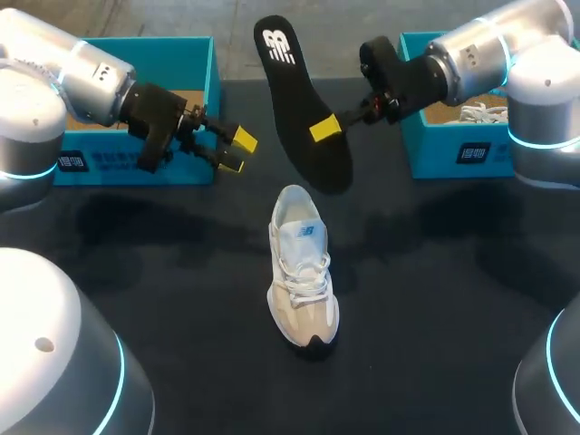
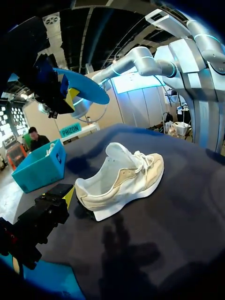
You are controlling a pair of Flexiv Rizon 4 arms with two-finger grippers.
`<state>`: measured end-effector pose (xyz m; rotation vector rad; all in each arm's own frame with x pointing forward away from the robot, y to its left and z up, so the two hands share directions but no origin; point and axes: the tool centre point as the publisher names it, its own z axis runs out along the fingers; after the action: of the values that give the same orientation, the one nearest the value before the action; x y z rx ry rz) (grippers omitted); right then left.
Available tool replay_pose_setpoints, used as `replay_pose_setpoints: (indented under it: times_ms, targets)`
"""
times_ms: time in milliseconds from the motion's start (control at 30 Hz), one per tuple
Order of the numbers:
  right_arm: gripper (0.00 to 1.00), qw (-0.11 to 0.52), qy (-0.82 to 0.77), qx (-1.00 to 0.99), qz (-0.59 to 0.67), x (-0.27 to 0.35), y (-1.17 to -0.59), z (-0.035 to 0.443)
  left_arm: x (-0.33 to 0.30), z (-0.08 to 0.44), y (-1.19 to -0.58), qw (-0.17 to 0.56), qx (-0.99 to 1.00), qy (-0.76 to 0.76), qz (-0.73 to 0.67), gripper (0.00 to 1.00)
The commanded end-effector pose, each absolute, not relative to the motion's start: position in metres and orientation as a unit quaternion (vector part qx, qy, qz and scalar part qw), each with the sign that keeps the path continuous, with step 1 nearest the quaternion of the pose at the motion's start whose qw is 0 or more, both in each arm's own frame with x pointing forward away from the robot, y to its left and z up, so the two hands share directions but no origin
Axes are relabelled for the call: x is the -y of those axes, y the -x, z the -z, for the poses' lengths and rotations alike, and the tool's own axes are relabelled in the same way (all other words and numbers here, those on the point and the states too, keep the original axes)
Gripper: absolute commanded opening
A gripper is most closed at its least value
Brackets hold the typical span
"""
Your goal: Take the shoe out of the shoebox, open the shoe tongue, remove and reinsert the insole, then place the shoe into the shoebox
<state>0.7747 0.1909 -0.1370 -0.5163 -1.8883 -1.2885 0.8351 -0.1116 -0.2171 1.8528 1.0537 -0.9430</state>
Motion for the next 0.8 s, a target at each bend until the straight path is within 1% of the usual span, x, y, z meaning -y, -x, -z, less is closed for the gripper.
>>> replay_pose_setpoints:
  times_ms: [33, 333, 400, 433, 533, 567, 667, 800]
  targets:
    - [0.00, 0.388, 0.203, 0.743, 0.505, -0.191, -0.775, 0.137, 0.111, 0.217, -0.835, 0.394, -0.415, -0.731, 0.371, 1.00]
    - [0.00, 0.388, 0.203, 0.743, 0.505, -0.191, -0.775, 0.137, 0.111, 0.217, -0.835, 0.394, -0.415, -0.731, 0.371, 1.00]
    - [0.00, 0.375, 0.184, 0.746, 0.519, -0.193, -0.779, 0.141, 0.112, 0.216, -0.835, 0.387, -0.417, -0.730, 0.378, 1.00]
    - [0.00, 0.371, 0.180, 0.747, 0.521, -0.195, -0.781, 0.143, 0.113, 0.216, -0.836, 0.370, -0.437, -0.712, 0.408, 1.00]
    - [0.00, 0.352, 0.158, 0.753, 0.533, -0.197, -0.789, 0.151, 0.113, 0.217, -0.836, 0.329, -0.470, -0.691, 0.440, 1.00]
    - [0.00, 0.347, 0.151, 0.754, 0.537, -0.199, -0.792, 0.154, 0.113, 0.217, -0.835, 0.333, -0.473, -0.685, 0.443, 1.00]
    - [0.00, 0.342, 0.138, 0.755, 0.541, -0.203, -0.800, 0.162, 0.112, 0.217, -0.835, 0.293, -0.508, -0.647, 0.488, 1.00]
    - [0.00, 0.343, 0.130, 0.754, 0.546, -0.204, -0.808, 0.171, 0.110, 0.219, -0.837, 0.256, -0.539, -0.621, 0.508, 1.00]
